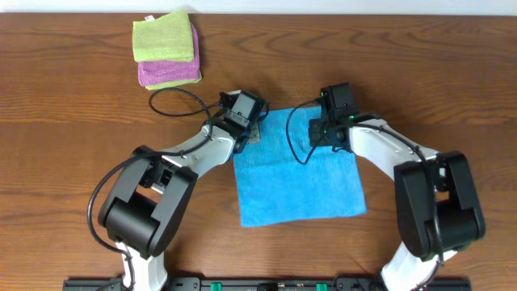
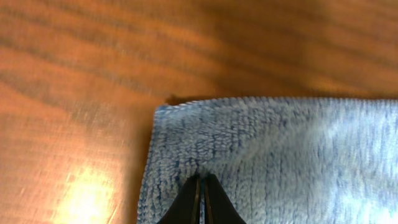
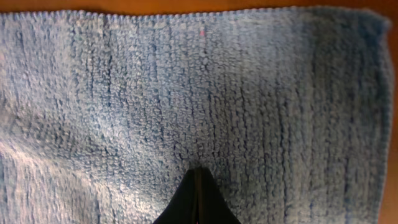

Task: Fold the cloth

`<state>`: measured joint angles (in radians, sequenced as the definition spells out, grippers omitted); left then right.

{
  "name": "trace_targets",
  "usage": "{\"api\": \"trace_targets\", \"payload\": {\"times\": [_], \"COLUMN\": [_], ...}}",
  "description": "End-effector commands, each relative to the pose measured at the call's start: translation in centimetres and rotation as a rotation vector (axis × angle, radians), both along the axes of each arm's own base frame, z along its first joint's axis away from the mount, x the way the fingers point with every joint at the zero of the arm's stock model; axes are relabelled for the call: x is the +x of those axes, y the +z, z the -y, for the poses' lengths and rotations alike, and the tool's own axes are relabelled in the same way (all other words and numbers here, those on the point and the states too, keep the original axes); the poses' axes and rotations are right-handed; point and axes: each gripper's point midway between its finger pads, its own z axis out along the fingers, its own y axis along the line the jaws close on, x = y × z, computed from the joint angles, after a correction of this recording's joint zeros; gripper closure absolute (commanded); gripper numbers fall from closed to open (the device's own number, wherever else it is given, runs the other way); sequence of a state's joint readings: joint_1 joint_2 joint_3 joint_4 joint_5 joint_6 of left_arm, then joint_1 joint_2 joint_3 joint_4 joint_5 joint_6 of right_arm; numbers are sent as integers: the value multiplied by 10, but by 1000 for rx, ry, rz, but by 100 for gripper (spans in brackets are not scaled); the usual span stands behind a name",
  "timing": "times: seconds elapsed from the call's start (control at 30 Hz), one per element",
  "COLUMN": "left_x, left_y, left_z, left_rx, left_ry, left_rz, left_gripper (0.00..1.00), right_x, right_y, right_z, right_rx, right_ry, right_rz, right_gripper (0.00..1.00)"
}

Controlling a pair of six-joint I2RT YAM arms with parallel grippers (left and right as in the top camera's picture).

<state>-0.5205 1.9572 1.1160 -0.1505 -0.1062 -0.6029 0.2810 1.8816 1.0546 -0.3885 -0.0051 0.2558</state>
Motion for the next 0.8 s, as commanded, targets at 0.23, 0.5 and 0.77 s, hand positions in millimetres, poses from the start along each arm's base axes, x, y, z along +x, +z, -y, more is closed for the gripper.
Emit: {"api": "trace_targets", "payload": {"times": [0.23, 0.5, 0.77], "left_x": [13, 10, 18], "left_y": [-5, 7, 78], "left_z": [1, -11, -6], "left_rx": [-25, 26, 34], "left_ry": [25, 26, -70], "left_rz": [34, 7, 60], "left_gripper": [94, 52, 3], "right_x": [-36, -28, -23], "right_y": [-32, -17, 63], "right_z": [7, 3, -9], "right_rx": [-29, -17, 82], "right_ry": [-95, -65, -38], "right_rz": [-131, -85, 68], "right_gripper": [99, 42, 1]}}
